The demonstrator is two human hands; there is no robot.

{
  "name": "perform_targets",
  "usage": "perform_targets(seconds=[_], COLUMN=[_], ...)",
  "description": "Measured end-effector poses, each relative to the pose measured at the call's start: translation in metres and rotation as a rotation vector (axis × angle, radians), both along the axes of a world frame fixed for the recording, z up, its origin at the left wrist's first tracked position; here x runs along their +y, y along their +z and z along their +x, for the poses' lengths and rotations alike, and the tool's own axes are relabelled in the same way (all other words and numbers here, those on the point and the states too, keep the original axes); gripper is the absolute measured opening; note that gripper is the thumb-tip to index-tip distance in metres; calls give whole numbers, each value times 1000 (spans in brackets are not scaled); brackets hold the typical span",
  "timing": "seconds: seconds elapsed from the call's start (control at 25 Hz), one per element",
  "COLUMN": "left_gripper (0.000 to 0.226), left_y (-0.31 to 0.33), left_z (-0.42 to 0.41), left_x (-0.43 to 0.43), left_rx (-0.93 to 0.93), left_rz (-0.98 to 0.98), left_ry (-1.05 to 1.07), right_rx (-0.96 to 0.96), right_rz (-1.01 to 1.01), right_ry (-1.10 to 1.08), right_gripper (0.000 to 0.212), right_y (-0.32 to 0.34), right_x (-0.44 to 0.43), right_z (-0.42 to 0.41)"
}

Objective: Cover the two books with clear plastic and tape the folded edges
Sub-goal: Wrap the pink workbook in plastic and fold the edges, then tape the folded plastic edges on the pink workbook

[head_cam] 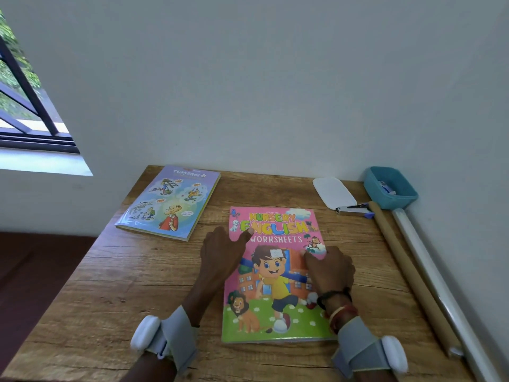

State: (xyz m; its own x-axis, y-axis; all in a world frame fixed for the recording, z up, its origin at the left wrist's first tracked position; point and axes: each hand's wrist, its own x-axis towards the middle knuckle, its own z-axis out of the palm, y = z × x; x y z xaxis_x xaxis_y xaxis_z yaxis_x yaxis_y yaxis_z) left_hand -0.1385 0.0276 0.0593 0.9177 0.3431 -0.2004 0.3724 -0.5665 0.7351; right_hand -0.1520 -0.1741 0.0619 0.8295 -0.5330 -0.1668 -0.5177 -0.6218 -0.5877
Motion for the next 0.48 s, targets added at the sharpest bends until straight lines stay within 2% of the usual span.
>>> perform_targets(seconds=[0.16,0.24,0.36,0.48], left_gripper=[55,62,64,60], left_y=[-3,2,11,9], left_z=[-2,-6,-2,25], left_x=[6,9,-1,-16], left_rx=[17,-9,-201,-277], left_rz=[35,136,501,472], left_ry=[-52,-27,-38,-247], right_rx=[-58,-121,-210,-235], right_rz=[102,81,46,70], right_ry=[-50,-18,-42,-90], right_gripper=[36,28,22,21], right_y=[5,6,1,-1], right_x=[-13,-15,-14,-14], right_z=[25,30,28,24])
